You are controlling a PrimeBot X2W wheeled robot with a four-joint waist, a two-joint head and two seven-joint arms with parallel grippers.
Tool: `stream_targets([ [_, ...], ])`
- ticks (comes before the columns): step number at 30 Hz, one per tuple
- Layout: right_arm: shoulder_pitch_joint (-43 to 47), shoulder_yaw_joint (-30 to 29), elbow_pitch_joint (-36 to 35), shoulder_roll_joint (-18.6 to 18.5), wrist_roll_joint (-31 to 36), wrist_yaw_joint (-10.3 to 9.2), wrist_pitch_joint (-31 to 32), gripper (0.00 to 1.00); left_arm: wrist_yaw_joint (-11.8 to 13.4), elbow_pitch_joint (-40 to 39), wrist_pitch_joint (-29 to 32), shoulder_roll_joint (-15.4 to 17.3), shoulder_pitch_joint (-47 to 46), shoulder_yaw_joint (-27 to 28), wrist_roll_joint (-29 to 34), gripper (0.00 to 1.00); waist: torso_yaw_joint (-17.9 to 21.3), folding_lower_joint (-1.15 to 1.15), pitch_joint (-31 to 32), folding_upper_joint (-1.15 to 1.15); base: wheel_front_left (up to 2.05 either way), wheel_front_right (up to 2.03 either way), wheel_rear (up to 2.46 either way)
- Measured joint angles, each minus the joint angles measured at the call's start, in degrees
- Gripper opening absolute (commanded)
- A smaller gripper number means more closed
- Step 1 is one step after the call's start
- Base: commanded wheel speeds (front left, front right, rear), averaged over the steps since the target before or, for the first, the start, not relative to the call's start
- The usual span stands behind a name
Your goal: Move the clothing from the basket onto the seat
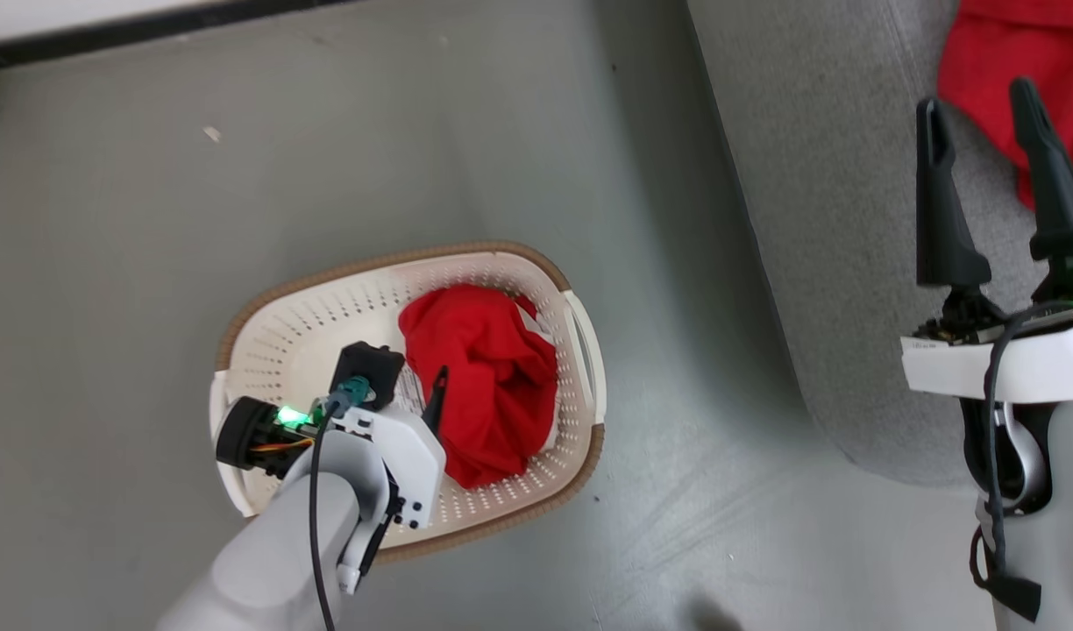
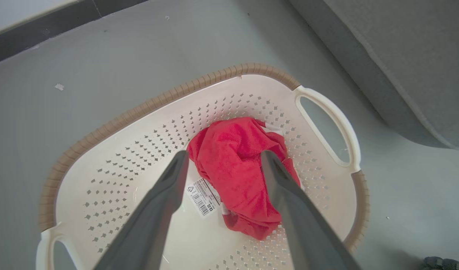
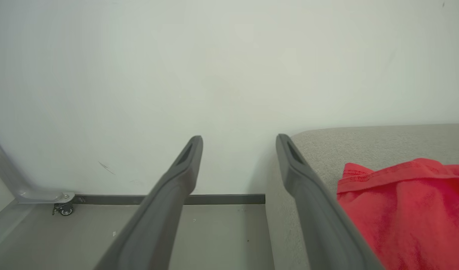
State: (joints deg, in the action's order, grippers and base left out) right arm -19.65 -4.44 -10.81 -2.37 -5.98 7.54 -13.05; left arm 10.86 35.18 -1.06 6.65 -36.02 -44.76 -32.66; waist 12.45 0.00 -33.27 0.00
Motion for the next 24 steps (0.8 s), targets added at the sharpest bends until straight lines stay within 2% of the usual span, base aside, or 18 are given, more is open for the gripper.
stream_targets([
  [13, -6.47, 2.46, 0.51, -0.02, -1.82, 0.0, -0.65, 1.0, 0.01, 7.31, 0.97, -1.04, -6.26, 1.75, -0.74, 1.0, 3.89, 0.0, -7.82, 0.0, 0.0, 0.0, 0.0],
  [24, -10.11, 3.28, 1.62, -0.02, -3.69, 0.0, -1.15, 1.0, 0.07, 11.31, -0.53, -0.89, -9.55, 2.67, -0.52, 1.0, 6.76, 0.0, -12.81, 0.0, 0.0, 0.0, 0.0],
])
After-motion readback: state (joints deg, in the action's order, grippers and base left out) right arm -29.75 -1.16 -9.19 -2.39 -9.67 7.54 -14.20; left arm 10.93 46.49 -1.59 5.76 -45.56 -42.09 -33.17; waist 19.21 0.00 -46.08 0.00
